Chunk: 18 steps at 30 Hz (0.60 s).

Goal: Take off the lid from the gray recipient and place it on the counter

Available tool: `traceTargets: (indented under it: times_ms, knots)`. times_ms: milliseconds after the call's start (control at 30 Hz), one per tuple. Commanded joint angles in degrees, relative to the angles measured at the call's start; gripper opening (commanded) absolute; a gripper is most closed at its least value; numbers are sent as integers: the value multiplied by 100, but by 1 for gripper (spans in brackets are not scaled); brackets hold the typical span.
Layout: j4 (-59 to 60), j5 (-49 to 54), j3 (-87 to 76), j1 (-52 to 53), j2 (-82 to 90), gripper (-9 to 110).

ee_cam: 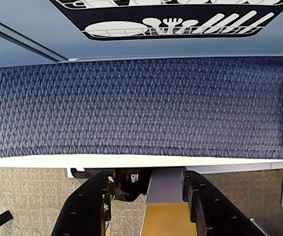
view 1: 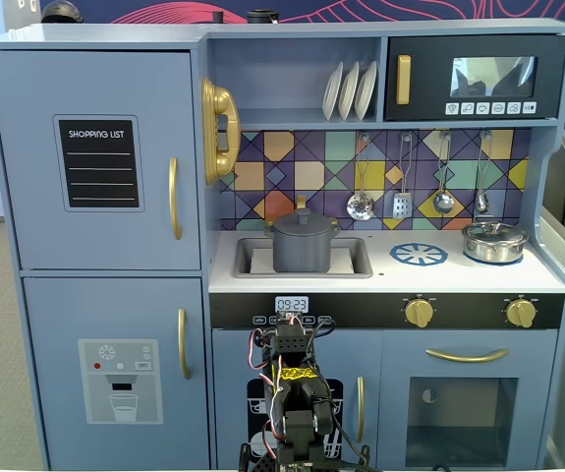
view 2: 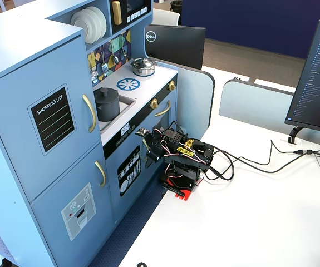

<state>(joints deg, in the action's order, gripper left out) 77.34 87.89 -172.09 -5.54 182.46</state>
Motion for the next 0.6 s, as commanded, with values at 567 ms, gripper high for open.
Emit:
traceTargets:
  times_ms: [567]
  knots:
    - [-1846,-800,1318,835,-141,0]
